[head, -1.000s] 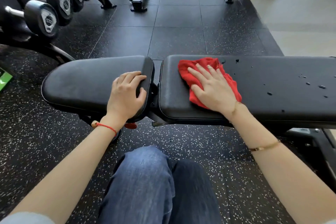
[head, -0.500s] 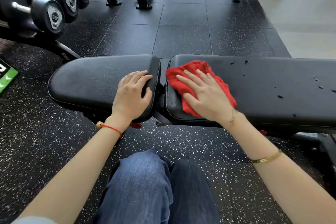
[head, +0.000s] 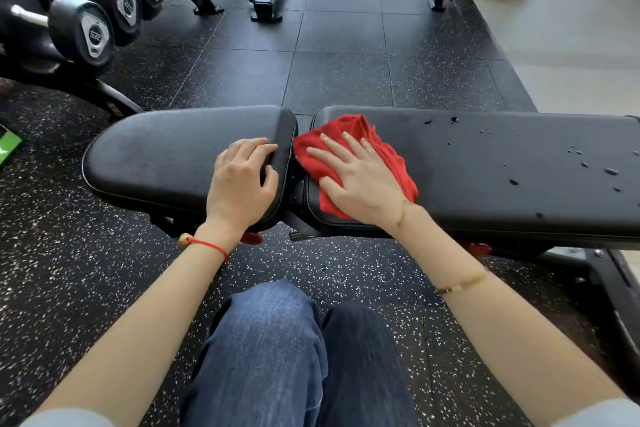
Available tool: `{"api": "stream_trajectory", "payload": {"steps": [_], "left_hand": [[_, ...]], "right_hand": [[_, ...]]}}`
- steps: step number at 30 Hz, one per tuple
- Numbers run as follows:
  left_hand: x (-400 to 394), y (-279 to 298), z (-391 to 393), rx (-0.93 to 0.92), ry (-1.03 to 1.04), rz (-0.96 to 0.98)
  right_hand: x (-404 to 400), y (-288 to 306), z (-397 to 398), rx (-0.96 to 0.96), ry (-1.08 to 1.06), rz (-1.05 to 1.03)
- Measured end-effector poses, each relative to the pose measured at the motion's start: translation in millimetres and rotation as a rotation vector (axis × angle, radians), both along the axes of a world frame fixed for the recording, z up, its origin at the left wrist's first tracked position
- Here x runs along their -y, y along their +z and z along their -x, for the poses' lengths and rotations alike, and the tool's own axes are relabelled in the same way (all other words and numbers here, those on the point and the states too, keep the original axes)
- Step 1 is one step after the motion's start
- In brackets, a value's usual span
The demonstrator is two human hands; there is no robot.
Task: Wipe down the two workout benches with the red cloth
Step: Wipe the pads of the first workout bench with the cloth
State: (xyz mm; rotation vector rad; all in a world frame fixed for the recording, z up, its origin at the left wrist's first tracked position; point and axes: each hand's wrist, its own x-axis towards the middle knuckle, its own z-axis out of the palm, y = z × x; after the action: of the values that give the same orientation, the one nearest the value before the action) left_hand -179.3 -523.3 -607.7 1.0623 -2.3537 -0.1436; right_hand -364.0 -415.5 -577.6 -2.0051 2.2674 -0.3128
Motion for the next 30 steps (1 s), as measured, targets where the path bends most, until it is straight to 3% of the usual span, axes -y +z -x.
{"api": "stream_trajectory", "payload": {"steps": [5,10,14,20,27,30], "left_hand": [[1.9,-1.9,-0.3,0.003,-0.004,0.003],[0.6,-0.9,-0.1,0.005,0.005,-0.012],[0.4,0.7,-1.2,0.01,0.0,-0.014],[2.7,0.4,-3.0,0.008,-0.012,-0.015],[1.4,-0.3,-0.5,0.001,0.007,-0.015],[0.8,0.4,-0.1,0.002,0.009,-0.014]], "right_hand": [[-27.3,-2.9,43.9,0.015,-0.105,0.013],[27.0,2.3,78.3,-0.004,-0.35,-0.079],[44.0,4.6,43.5,0.007,-0.237,-0.083],[-19.7,0.9,6.7,0.01,0.007,0.012],[-6.3,0.7,72.6,-0.014,-0.305,-0.043],[23.4,2.9,61.0,-0.004,-0.311,-0.045]]}}
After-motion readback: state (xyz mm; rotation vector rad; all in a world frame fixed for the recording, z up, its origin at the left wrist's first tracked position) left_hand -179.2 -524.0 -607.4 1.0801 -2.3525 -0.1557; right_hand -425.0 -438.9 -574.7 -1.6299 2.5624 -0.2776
